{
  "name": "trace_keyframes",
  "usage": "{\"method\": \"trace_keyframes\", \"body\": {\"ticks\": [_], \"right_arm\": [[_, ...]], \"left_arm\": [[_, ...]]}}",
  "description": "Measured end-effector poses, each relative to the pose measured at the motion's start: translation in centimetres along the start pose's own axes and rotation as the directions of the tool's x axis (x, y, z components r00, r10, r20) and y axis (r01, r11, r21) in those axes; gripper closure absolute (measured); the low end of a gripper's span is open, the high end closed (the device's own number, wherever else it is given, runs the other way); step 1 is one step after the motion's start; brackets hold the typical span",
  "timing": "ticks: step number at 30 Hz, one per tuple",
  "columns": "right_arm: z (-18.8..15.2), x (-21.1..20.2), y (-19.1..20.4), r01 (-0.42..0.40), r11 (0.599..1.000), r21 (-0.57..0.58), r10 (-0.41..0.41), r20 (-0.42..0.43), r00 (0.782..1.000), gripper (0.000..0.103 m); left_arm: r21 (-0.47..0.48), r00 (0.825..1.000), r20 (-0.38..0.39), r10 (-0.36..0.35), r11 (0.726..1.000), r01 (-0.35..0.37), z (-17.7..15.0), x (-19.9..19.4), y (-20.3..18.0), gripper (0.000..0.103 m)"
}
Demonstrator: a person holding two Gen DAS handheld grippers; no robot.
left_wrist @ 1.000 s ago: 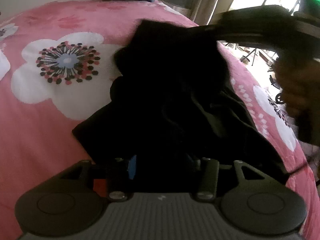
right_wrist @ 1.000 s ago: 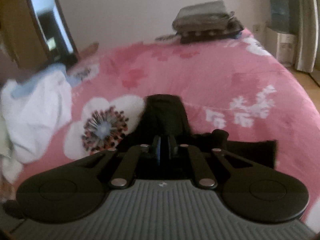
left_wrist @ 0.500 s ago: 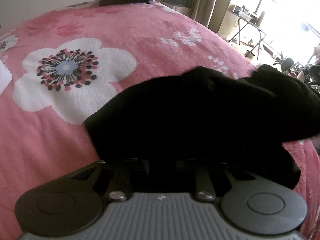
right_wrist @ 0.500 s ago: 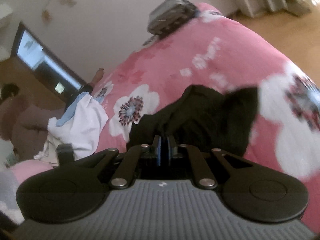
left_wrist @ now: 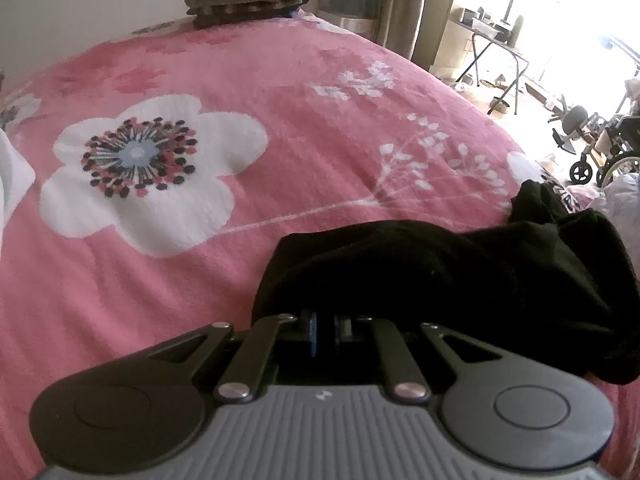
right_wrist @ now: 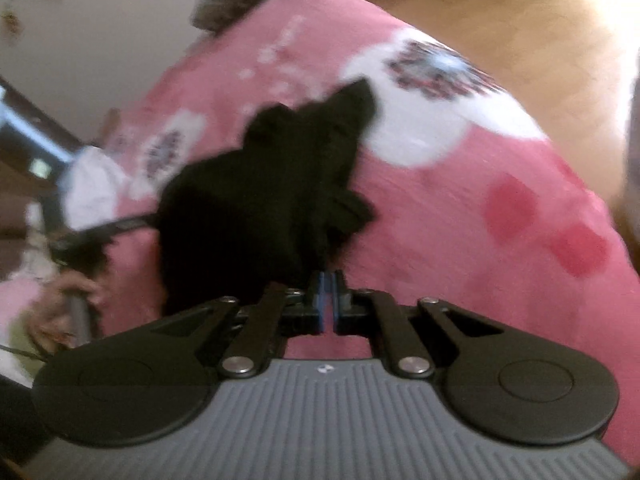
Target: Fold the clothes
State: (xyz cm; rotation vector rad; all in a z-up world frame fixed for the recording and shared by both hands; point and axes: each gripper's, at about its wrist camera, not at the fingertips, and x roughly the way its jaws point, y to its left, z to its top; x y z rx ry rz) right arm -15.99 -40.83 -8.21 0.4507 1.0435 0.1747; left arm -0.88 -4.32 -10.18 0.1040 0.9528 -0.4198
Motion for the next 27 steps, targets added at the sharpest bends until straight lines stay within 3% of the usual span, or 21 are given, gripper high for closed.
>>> {"method": "trace_keyframes", "body": {"ticks": [3, 6, 10, 13, 17, 20, 23, 27], "right_arm": [[-0.7, 0.0, -0.9, 0.090, 0.996, -0.027, -0.090, -0.012, 0.996, 0.102], [-0.4, -1.3, -0.4, 0.108, 0.991, -0.075, -0.104, 0.063, 0.993, 0.100], [1.7, -1.9, 1.5, 0.062, 0.981, -0.186, -0.029, 0.172, 0.985, 0.100], [3.7, -0.6, 3.3, 0.010, 0.964, -0.265, 0.043, 0.192, 0.981, 0.097], [6.3, 2.2, 5.7, -0.057, 0.936, -0.346, 0.124, 0.176, 0.976, 0.073], [7.6, 4.3, 7.1, -0.096, 0.914, -0.393, 0.169, 0.156, 0.973, 0.062], [8.6, 6.2, 8.5, -0.085, 0.902, -0.424, 0.157, 0.140, 0.978, 0.056], [9.7, 8.7, 8.9, -0.094, 0.910, -0.404, 0.152, 0.116, 0.982, 0.048]], "left_arm": [[0.002, 1.000, 0.011, -0.005, 1.000, 0.005, -0.2, -0.8, 0.2, 0.096], [-0.002, 0.999, 0.037, 0.007, 1.000, -0.007, -0.4, -2.0, 0.6, 0.096], [-0.027, 0.997, 0.068, 0.046, 0.999, -0.044, -0.3, -3.9, 1.6, 0.097], [-0.038, 0.993, 0.090, 0.082, 0.996, -0.079, -0.1, -5.6, 2.5, 0.097], [-0.048, 0.981, 0.118, 0.154, 0.988, -0.150, 0.2, -8.1, 4.2, 0.097], [-0.072, 0.973, 0.115, 0.201, 0.979, -0.193, 0.3, -9.4, 5.7, 0.097], [-0.080, 0.958, 0.121, 0.259, 0.965, -0.250, 0.1, -10.2, 7.1, 0.097], [-0.102, 0.951, 0.098, 0.295, 0.953, -0.285, -0.1, -10.5, 9.0, 0.096]]}}
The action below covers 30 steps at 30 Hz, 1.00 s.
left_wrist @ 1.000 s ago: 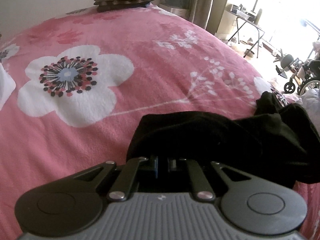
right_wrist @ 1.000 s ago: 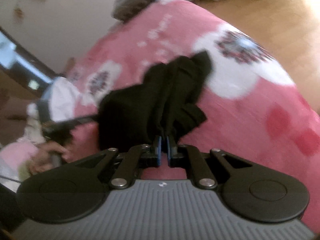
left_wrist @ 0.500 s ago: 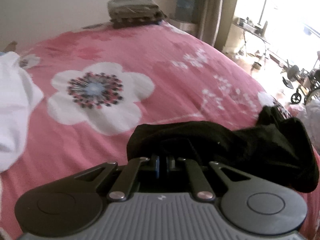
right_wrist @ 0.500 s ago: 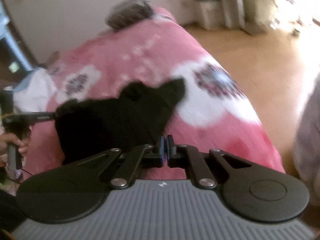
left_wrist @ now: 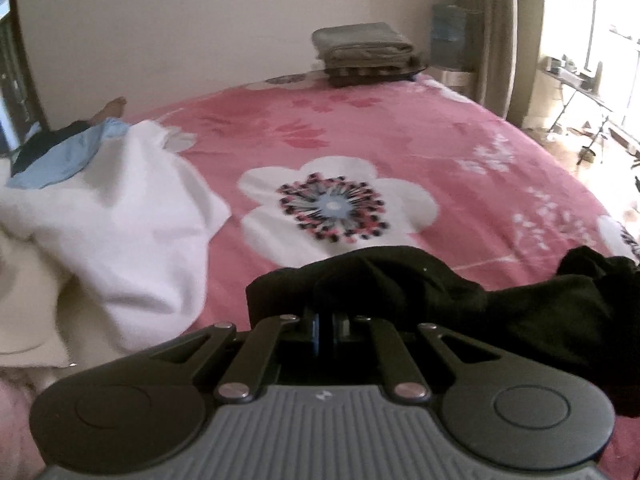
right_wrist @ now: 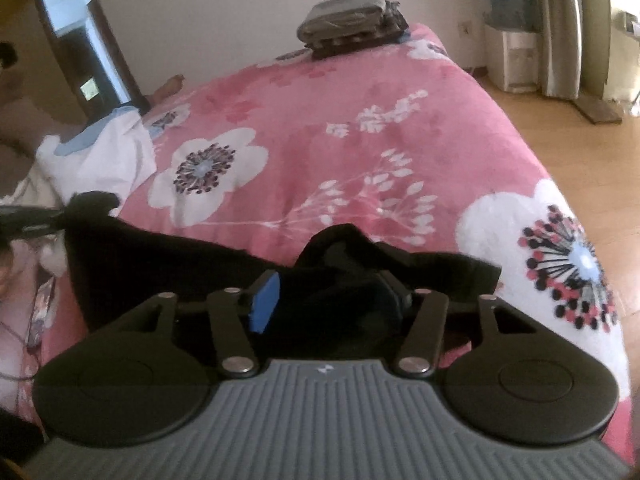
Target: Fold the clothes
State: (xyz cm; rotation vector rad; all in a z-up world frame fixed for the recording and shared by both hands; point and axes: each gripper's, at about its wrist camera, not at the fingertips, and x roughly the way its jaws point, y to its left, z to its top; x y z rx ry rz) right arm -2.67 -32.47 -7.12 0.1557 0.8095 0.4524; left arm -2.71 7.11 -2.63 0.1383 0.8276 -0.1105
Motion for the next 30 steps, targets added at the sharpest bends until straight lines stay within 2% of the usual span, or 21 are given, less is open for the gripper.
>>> {"method": "trace_keyframes", "body": {"ticks": [2, 4, 5, 9, 10, 11, 12, 15, 17, 20, 23, 26, 29, 30], "right_arm": [[-0.2, 1.2, -0.3, -0.022, 0.999, 0.027, 0.023, -0.031, 0.999, 0.048], [-0.6, 1.9, -0.6, -0.046, 0.997, 0.064, 0.050, -0.068, 0.996, 0.048], [-0.8, 2.2, -0.8, -0.058, 0.995, 0.083, 0.065, -0.086, 0.994, 0.048], [-1.3, 1.9, -1.1, -0.099, 0.986, 0.133, 0.111, -0.086, 0.990, 0.051], [-1.4, 1.8, -1.2, -0.110, 0.984, 0.141, 0.122, -0.083, 0.989, 0.053], [-1.4, 1.9, -1.3, -0.121, 0.982, 0.145, 0.133, -0.083, 0.988, 0.066], [-1.5, 1.8, -1.3, -0.134, 0.980, 0.150, 0.147, -0.083, 0.986, 0.086], [-1.6, 1.0, -0.6, -0.215, 0.965, 0.148, 0.225, -0.055, 0.973, 0.094], [-1.7, -0.3, 0.7, -0.318, 0.942, 0.109, 0.321, -0.013, 0.947, 0.095], [-2.4, -1.9, 3.0, -0.462, 0.885, 0.051, 0.463, -0.017, 0.886, 0.095], [-3.4, -2.7, 5.5, -0.577, 0.817, 0.012, 0.574, -0.108, 0.811, 0.095], [-5.0, -2.7, 7.6, -0.649, 0.760, 0.001, 0.632, -0.231, 0.740, 0.095], [-6.6, -2.5, 8.9, -0.682, 0.731, -0.001, 0.642, -0.335, 0.689, 0.095], [-7.1, -2.4, 9.2, -0.690, 0.724, 0.000, 0.642, -0.367, 0.673, 0.095]], "left_arm": [[-0.014, 0.998, -0.050, -0.032, 0.999, 0.031, -0.2, 0.5, 0.8, 0.095], [-0.061, 0.994, -0.074, -0.077, 0.995, 0.072, -0.3, 0.6, 1.8, 0.081], [-0.067, 0.995, -0.060, -0.080, 0.995, 0.076, -0.3, 0.3, 2.2, 0.078], [-0.056, 0.997, 0.038, -0.067, 0.996, 0.069, 0.0, -1.2, 3.2, 0.048], [-0.049, 0.995, 0.054, -0.085, 0.995, 0.088, 0.2, -1.4, 3.1, 0.045], [-0.041, 0.992, 0.069, -0.104, 0.993, 0.107, 0.3, -1.5, 2.9, 0.045], [-0.028, 0.989, 0.063, -0.130, 0.991, 0.132, 0.6, -1.3, 2.5, 0.044], [0.030, 0.978, 0.038, -0.205, 0.978, 0.204, 1.0, 0.2, 0.1, 0.043], [0.069, 0.968, 0.024, -0.248, 0.967, 0.246, 1.1, 1.1, -1.6, 0.042], [0.096, 0.949, -0.003, -0.315, 0.945, 0.314, 1.2, 2.7, -3.9, 0.042], [0.098, 0.930, -0.042, -0.366, 0.925, 0.368, 1.3, 4.6, -5.7, 0.042], [0.104, 0.914, -0.076, -0.399, 0.908, 0.405, 1.5, 6.1, -7.1, 0.042], [0.135, 0.918, -0.106, -0.383, 0.909, 0.395, 1.3, 7.0, -8.1, 0.042], [0.150, 0.925, -0.116, -0.361, 0.915, 0.375, 1.1, 7.3, -8.2, 0.042]]}}
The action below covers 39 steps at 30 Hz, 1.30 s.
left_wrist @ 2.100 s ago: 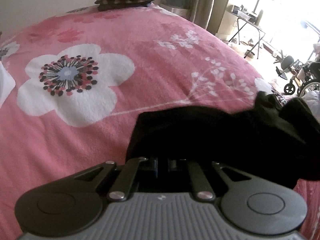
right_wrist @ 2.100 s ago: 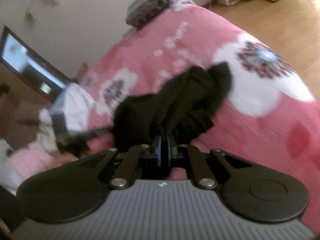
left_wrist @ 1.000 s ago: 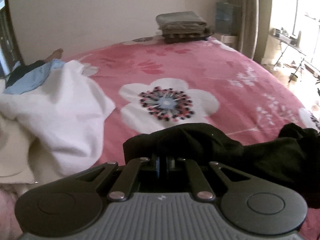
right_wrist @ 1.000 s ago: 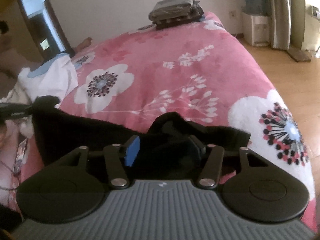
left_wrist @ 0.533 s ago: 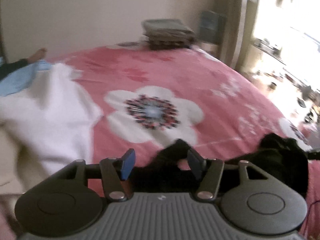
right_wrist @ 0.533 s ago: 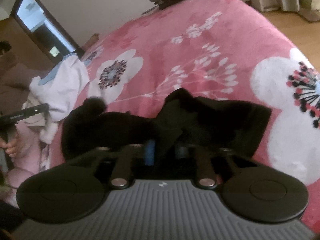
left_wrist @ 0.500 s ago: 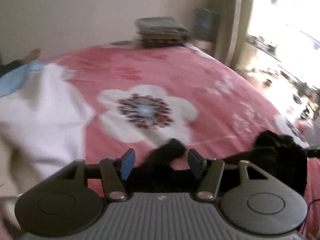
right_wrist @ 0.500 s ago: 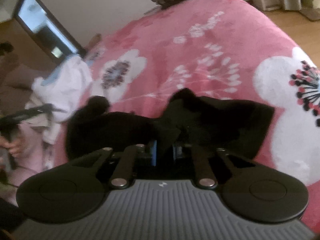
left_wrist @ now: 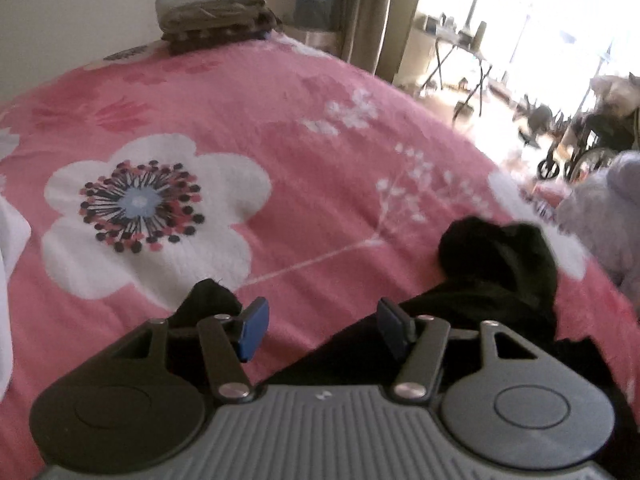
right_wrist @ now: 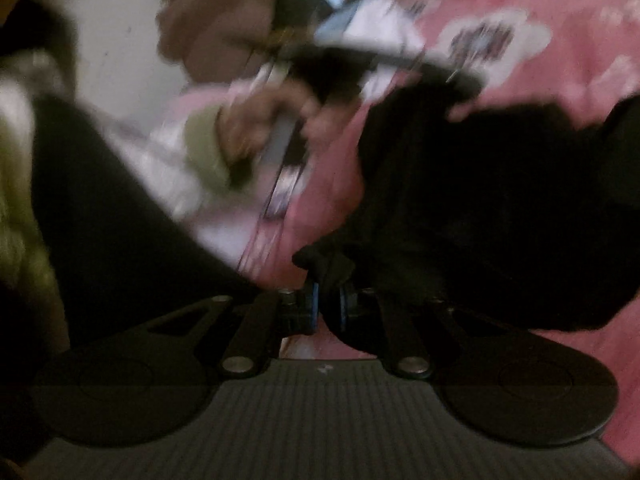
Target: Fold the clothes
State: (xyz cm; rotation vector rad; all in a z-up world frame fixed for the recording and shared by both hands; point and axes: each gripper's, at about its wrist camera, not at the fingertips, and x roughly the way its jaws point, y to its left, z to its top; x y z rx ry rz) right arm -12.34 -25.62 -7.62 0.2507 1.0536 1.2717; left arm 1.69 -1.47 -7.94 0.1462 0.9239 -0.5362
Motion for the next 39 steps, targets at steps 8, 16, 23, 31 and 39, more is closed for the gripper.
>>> {"method": "trace_keyframes", "body": {"ticks": [8, 16, 23, 31, 39], "right_arm": [[-2.8, -0.3, -1.9, 0.007, 0.998, 0.061, 0.007, -0.229, 0.973, 0.095], [-3.4, -3.8, -3.1, 0.120, 0.976, 0.182, -0.080, -0.215, 0.973, 0.084], [-4.1, -9.2, -3.1, 0.162, 0.948, 0.275, -0.140, -0.098, 0.985, 0.047], [-7.2, -9.0, -7.7, 0.032, 0.808, 0.588, -0.121, 0.114, 0.986, 0.047], [-8.0, -5.9, -8.8, -0.068, 0.752, 0.656, -0.100, 0.214, 0.972, 0.092]], "left_arm": [[-0.025, 0.988, -0.079, 0.130, 0.991, -0.132, -2.0, 0.4, 2.4, 0.043], [-0.072, 0.970, -0.050, 0.236, 0.968, -0.239, -2.6, -1.8, 4.5, 0.043], [-0.011, 0.983, 0.098, 0.155, 0.988, -0.155, -1.4, -5.6, 2.1, 0.043], [0.110, 0.969, 0.052, -0.242, 0.966, 0.235, -2.3, -6.8, -4.5, 0.043], [0.259, 0.906, -0.093, -0.413, 0.869, 0.423, -6.9, -6.8, -10.5, 0.043]]}}
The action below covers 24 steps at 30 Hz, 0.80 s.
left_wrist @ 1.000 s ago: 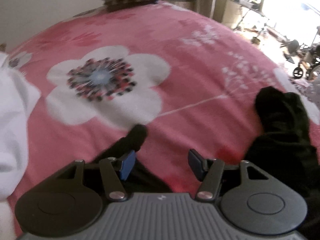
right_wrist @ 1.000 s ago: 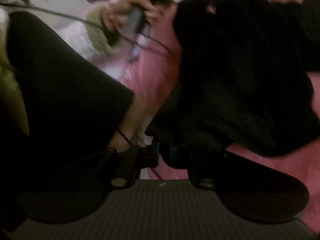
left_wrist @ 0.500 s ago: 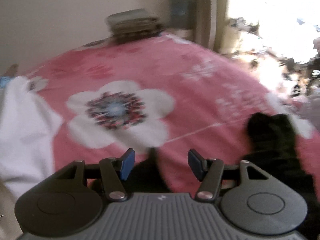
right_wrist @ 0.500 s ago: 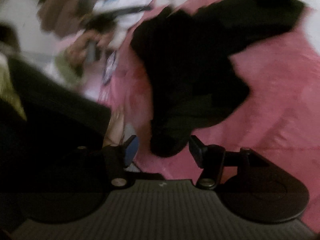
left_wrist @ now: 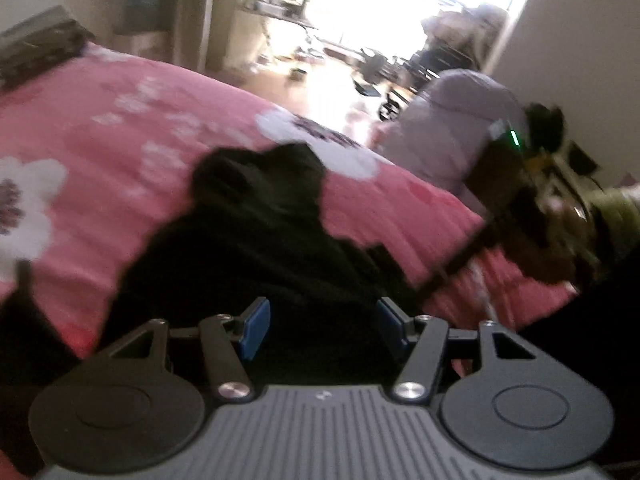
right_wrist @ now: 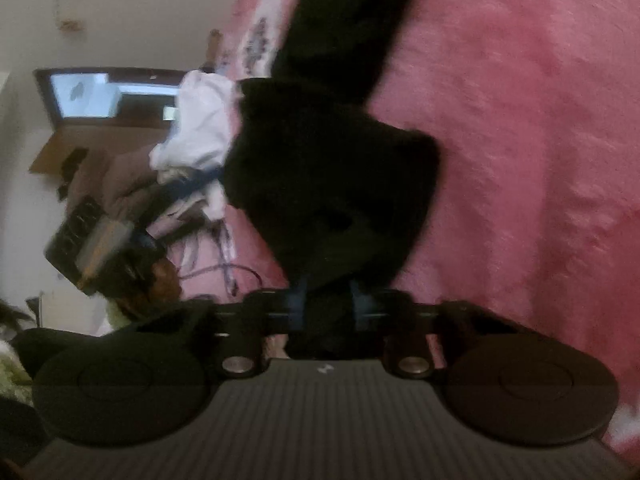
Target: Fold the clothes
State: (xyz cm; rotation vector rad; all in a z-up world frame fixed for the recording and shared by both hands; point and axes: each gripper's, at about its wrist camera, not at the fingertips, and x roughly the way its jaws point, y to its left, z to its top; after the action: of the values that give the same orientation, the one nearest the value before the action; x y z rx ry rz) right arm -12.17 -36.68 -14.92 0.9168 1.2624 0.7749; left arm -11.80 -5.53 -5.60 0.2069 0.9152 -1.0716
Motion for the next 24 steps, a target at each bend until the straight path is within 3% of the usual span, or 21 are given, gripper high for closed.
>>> {"method": "trace_keyframes", "body": {"ticks": [6, 8, 13, 16, 20, 22, 24], "right_arm": [[1.5, -0.2, 2.9, -0.063, 0.995, -0.082, 0.070, 0.093, 0.993, 0.098], [2.2, -0.7, 3.0, -0.085, 0.993, -0.083, 0.096, 0.142, 0.985, 0.099], [2.4, -4.0, 1.8, -0.132, 0.991, -0.027, 0.133, 0.308, 0.942, 0.100], [2.0, -5.3, 1.2, -0.056, 0.998, -0.032, 0.063, 0.324, 0.944, 0.100], [1.9, -3.9, 3.2, 0.121, 0.980, -0.155, -0.077, 0.265, 0.961, 0.096], [2.1, -2.3, 4.9, 0.202, 0.945, -0.258, -0.140, 0.240, 0.961, 0.091], [2.7, 0.0, 6.9, 0.246, 0.890, -0.384, -0.169, 0.223, 0.960, 0.074]], "left_arm": [[0.026, 0.997, -0.037, -0.067, 0.997, 0.068, -1.7, 0.1, -1.3, 0.043], [0.045, 0.997, -0.051, -0.058, 0.997, 0.060, -2.1, 0.1, -1.7, 0.043], [0.037, 0.996, -0.070, -0.055, 0.998, 0.058, -2.6, 0.0, -1.5, 0.043], [0.022, 0.996, -0.083, -0.030, 0.999, 0.032, -2.8, 0.0, -0.9, 0.043], [-0.078, 0.997, -0.065, 0.031, 0.996, -0.036, -2.6, -1.0, 1.2, 0.043], [-0.142, 0.996, -0.039, 0.079, 0.986, -0.083, -2.6, -2.1, 2.5, 0.043], [-0.204, 0.990, -0.016, 0.142, 0.968, -0.143, -2.5, -3.2, 3.9, 0.043]]}}
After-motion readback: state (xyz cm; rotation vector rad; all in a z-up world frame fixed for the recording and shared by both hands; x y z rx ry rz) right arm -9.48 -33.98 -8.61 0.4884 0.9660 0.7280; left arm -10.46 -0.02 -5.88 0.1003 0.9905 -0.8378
